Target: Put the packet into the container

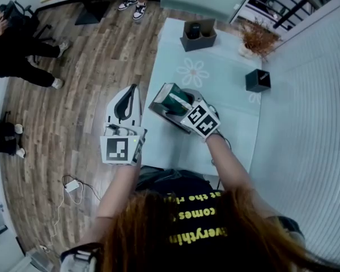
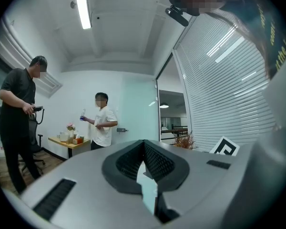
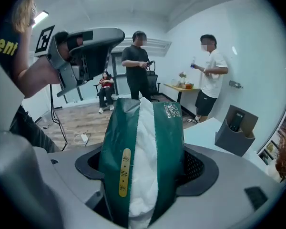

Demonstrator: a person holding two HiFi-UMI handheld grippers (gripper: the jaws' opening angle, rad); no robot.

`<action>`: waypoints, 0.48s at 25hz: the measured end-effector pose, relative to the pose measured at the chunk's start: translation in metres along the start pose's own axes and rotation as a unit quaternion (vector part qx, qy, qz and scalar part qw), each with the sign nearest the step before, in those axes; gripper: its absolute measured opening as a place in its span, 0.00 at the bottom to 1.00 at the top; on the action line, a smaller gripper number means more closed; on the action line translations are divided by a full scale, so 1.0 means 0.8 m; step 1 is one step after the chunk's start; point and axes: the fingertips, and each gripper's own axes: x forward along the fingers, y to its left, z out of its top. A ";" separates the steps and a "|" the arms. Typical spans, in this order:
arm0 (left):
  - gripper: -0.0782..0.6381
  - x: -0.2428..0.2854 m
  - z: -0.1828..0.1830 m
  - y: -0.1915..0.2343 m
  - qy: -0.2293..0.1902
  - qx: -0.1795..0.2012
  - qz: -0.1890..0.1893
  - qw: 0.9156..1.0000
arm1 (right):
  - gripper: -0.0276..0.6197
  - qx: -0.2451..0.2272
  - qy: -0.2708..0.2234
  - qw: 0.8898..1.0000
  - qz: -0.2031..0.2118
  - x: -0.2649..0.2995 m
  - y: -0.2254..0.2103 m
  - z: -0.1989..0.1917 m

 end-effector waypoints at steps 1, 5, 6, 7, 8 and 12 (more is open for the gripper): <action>0.11 -0.001 -0.002 0.002 0.002 -0.001 0.002 1.000 | 0.67 -0.002 0.015 1.000 0.006 0.006 0.002 -0.005; 0.11 -0.005 -0.005 0.005 0.002 -0.003 0.006 1.000 | 0.67 -0.010 0.084 0.996 0.020 0.025 0.007 -0.034; 0.11 -0.005 -0.006 0.004 0.003 -0.004 0.006 1.000 | 0.67 -0.013 0.099 0.995 0.018 0.028 0.007 -0.041; 0.11 -0.006 -0.006 0.004 0.003 -0.005 0.006 1.000 | 0.67 -0.014 0.111 0.994 0.015 0.030 0.007 -0.046; 0.11 -0.006 -0.005 0.004 0.003 -0.005 0.006 1.000 | 0.67 -0.011 0.118 0.993 0.014 0.033 0.007 -0.050; 0.11 -0.008 -0.008 0.003 0.008 -0.007 0.006 1.000 | 0.67 0.017 0.110 0.993 0.025 0.037 0.007 -0.050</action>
